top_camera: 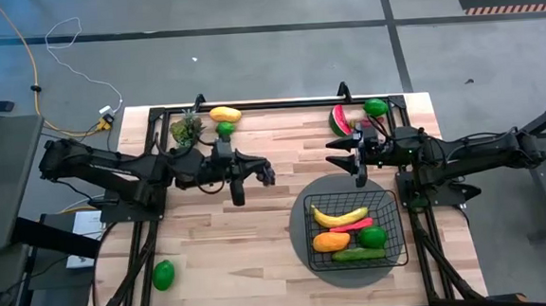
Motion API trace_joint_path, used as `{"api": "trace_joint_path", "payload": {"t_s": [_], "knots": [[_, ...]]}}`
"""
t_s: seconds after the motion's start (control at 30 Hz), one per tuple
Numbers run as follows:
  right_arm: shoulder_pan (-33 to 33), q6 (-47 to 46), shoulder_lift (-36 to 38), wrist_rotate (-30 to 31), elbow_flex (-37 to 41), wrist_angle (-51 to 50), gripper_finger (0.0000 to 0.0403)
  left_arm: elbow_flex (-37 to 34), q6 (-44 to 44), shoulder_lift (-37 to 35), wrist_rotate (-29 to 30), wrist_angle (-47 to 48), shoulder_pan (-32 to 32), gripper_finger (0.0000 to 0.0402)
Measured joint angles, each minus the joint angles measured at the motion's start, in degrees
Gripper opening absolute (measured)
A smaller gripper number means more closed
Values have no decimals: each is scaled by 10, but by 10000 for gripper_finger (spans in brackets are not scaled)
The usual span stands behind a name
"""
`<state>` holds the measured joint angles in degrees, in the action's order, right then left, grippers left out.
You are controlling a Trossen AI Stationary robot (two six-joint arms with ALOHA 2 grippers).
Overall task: Build produce basket
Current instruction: Put the purple grapes into the black basket
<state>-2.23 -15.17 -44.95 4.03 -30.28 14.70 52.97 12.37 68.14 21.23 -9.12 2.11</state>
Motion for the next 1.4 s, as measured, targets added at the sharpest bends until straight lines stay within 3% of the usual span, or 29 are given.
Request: {"api": "trace_joint_path", "payload": {"t_s": [0.9, 1.1, 1.4], "knots": [[0, -3, 0, 0, 0, 0, 188, 0, -4, 7, -12, -48, 0, 0], [0, 0, 0, 0, 0, 13, 188, 33, -4, 68, -41, -85, 0, 0], [0, 39, 1, 68, 0, 116, 188, 213, -33, 251, -174, -69, 0, 0]]}}
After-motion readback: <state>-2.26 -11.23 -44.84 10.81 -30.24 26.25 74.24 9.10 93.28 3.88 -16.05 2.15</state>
